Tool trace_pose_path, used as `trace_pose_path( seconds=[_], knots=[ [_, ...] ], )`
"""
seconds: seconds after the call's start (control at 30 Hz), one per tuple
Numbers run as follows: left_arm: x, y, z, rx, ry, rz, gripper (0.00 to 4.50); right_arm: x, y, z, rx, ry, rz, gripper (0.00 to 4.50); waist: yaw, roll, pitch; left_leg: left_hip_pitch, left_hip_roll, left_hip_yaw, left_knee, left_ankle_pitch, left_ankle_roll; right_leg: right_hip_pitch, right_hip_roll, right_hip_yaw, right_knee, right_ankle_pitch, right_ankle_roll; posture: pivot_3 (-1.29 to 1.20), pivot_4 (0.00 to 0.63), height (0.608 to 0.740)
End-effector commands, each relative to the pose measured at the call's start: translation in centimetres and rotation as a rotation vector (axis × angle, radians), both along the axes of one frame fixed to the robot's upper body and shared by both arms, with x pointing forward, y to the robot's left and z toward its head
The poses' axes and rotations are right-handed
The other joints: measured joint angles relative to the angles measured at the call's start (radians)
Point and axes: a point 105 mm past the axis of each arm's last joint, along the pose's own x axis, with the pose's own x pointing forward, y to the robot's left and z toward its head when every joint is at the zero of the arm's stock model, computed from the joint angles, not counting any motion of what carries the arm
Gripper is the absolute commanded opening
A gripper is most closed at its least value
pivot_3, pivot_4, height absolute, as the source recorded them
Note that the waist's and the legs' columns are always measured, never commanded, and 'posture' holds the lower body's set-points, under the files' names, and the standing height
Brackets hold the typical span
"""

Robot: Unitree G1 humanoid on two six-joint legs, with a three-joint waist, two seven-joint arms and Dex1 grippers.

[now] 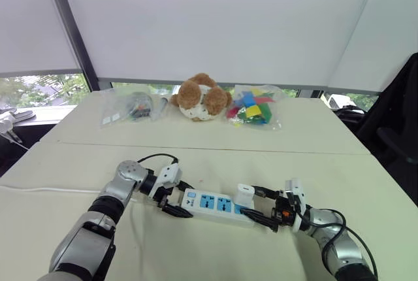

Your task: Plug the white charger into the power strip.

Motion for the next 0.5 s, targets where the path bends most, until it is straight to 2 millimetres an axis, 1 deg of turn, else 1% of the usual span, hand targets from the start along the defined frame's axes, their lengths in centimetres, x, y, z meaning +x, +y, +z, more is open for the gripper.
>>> trace_pose_path(
  seconds=[0.03, 0.1, 0.2, 0.37, 0.4, 0.47, 0.5],
  knots=[
    [0.4, 0.7, -0.1, 0.045, -0.018, 0.024, 3.04, -0.7, 1.4, 2.3, 0.008, -0.052, 0.070, 3.66, 0.000, 0.003, 0.003, 0.000, 0.000, 0.000, 0.000, 0.000, 0.000, 0.000, 0.000, 0.000, 0.000, 0.000, 0.000, 0.00, 0.150, 0.739],
    [0.5, 0.6, -0.2, 0.048, -0.020, 0.027, 3.04, -1.0, 1.9, 3.1, 0.014, -0.057, 0.094, 3.66, 0.002, 0.004, 0.005, 0.000, 0.000, 0.000, 0.000, 0.000, 0.000, 0.000, 0.001, 0.000, 0.000, 0.000, 0.000, 0.00, 0.150, 0.739],
    [0.6, 0.6, -0.3, 0.048, -0.023, 0.030, 3.04, -0.5, 2.2, 4.3, 0.032, -0.066, 0.083, 3.66, 0.004, 0.003, 0.005, 0.000, -0.002, 0.000, 0.001, 0.000, 0.000, 0.000, 0.006, -0.002, 0.000, 0.001, 0.003, 0.00, 0.150, 0.739],
    [0.6, 0.4, -0.3, 0.042, -0.027, 0.032, 3.04, 0.5, 1.5, 4.8, 0.000, -0.069, 0.059, 3.66, 0.006, 0.002, 0.009, 0.000, -0.006, 0.000, 0.002, 0.000, 0.001, 0.000, 0.008, -0.002, 0.000, 0.002, 0.004, 0.00, 0.150, 0.739],
    [0.6, 0.4, -0.4, 0.040, -0.028, 0.034, 3.04, 0.6, 1.5, 4.9, -0.002, -0.068, 0.055, 3.44, 0.006, 0.002, 0.010, -0.001, -0.006, 0.000, 0.002, 0.000, 0.001, 0.000, 0.009, -0.001, 0.000, 0.002, 0.005, 0.00, 0.150, 0.739],
    [0.6, 0.4, -0.4, 0.039, -0.028, 0.037, 3.04, 0.7, 1.5, 5.1, 0.000, -0.065, 0.054, 2.80, 0.006, 0.002, 0.011, -0.001, -0.006, 0.000, 0.003, 0.000, 0.001, 0.000, 0.010, -0.001, 0.000, 0.003, 0.007, 0.00, 0.150, 0.739],
    [0.6, 0.4, -0.5, 0.037, -0.028, 0.039, 3.04, 0.7, 1.4, 5.0, -0.005, -0.063, 0.055, 2.29, 0.006, 0.002, 0.011, -0.001, -0.006, 0.000, 0.003, 0.000, 0.001, 0.001, 0.010, -0.001, 0.000, 0.003, 0.008, 0.00, 0.150, 0.739]
  ],
)
